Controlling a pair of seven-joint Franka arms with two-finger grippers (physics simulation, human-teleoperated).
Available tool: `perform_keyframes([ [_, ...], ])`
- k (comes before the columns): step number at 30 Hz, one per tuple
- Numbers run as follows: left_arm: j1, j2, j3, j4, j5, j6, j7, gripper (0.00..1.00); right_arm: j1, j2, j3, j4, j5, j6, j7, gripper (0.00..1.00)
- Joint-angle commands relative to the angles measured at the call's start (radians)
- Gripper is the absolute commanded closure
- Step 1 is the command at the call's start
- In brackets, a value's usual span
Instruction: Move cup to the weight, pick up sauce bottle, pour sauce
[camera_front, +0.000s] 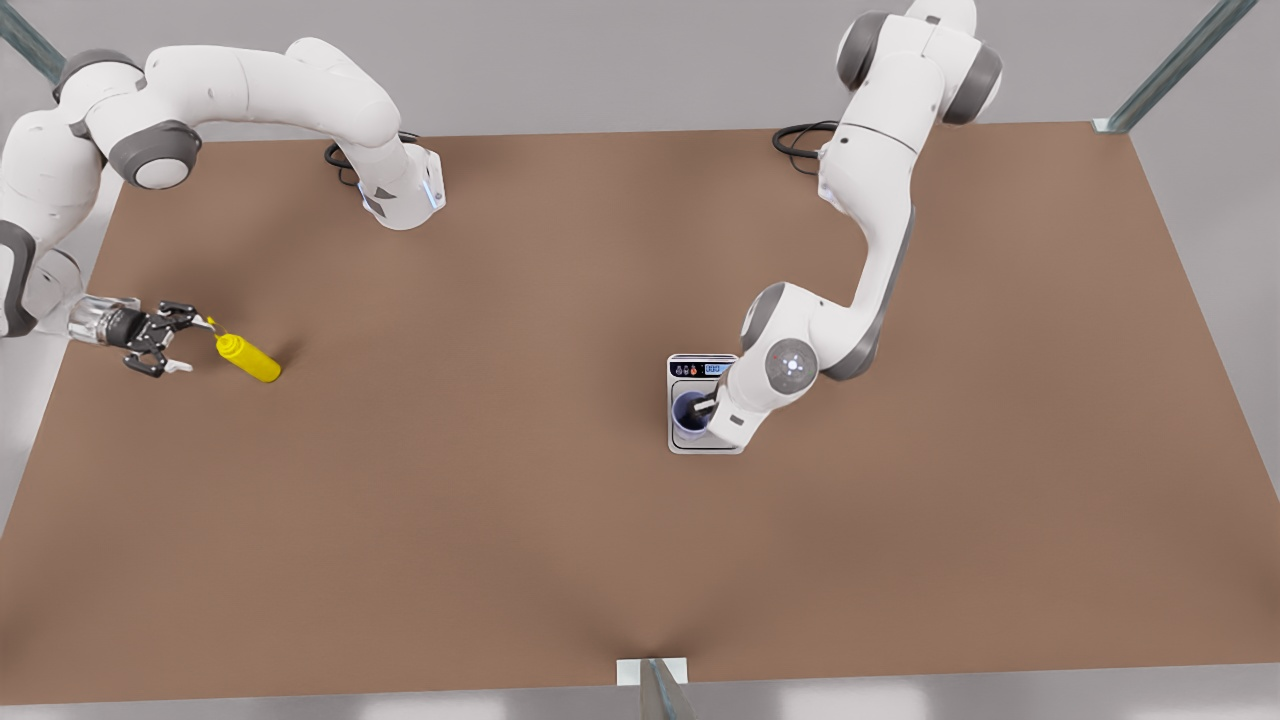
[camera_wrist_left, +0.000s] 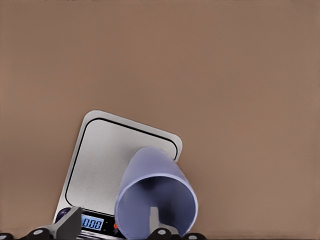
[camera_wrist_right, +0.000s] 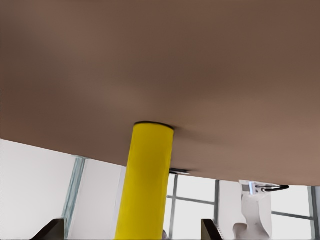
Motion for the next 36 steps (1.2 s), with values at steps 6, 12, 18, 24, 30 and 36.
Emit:
perform_keyframes([
  [6, 0.042, -0.104, 0.394, 0.336, 0.285, -0.731, 0.842, 0.00, -0.002, 0.011, 0.009, -0.015, 0.035, -0.040, 0.003, 0.00],
  [12, 0.327, -0.332, 0.112, 0.187, 0.291, -0.703, 0.749, 0.00, -0.002, 0.032, 0.023, -0.025, 0.031, -0.058, 0.007, 0.00],
  [18, 0.321, -0.298, 0.119, 0.201, 0.291, -0.720, 0.755, 0.00, -0.002, 0.044, 0.038, -0.018, 0.015, -0.074, 0.017, 0.00],
  [24, 0.321, -0.300, 0.119, 0.199, 0.291, -0.729, 0.750, 0.00, 0.000, 0.049, 0.067, -0.023, 0.012, -0.074, 0.010, 0.00],
  [30, 0.321, -0.298, 0.119, 0.199, 0.290, -0.731, 0.749, 0.00, -0.005, 0.048, 0.093, -0.029, 0.005, -0.084, 0.017, 0.00],
  [36, 0.321, -0.298, 0.119, 0.201, 0.290, -0.732, 0.747, 0.00, -0.005, 0.048, 0.107, -0.025, -0.009, -0.124, 0.021, 0.00],
])
